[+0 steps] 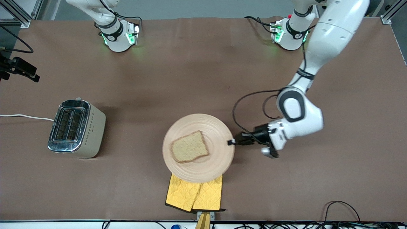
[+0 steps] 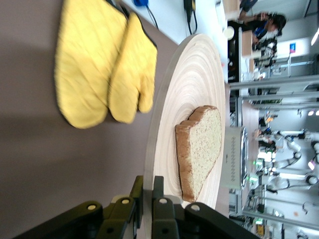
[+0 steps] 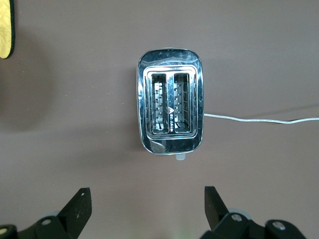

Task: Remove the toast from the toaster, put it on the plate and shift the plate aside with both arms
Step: 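Slide the plate with toast away from the toaster with the left gripper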

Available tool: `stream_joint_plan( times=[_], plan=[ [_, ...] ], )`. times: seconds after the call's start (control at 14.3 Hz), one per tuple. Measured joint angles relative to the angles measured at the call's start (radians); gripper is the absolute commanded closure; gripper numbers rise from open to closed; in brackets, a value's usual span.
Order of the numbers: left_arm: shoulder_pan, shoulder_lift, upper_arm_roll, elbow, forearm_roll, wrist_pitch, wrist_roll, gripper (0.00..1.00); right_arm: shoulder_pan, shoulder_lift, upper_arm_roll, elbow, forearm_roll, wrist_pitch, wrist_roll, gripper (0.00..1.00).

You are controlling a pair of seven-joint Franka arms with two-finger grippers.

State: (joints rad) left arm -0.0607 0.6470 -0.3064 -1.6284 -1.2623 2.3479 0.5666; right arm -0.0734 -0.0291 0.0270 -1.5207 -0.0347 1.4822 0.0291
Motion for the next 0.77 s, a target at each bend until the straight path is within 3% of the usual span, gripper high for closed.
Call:
stream_joint_plan(
  times=[0.49, 0.77],
  plan=[
    [0.381, 0.0, 0.002, -0.001, 0.32, -0.278, 0.004, 1.0, 0.001, 0.0, 0.0, 0.0, 0.001, 0.0, 0.0, 0.0],
    [0.565, 0.027, 0.005, -0.014, 0.38, -0.453, 0.133, 1.0, 0.001, 0.0, 0.001, 0.0, 0.001, 0.0, 0.0, 0.0]
  ],
)
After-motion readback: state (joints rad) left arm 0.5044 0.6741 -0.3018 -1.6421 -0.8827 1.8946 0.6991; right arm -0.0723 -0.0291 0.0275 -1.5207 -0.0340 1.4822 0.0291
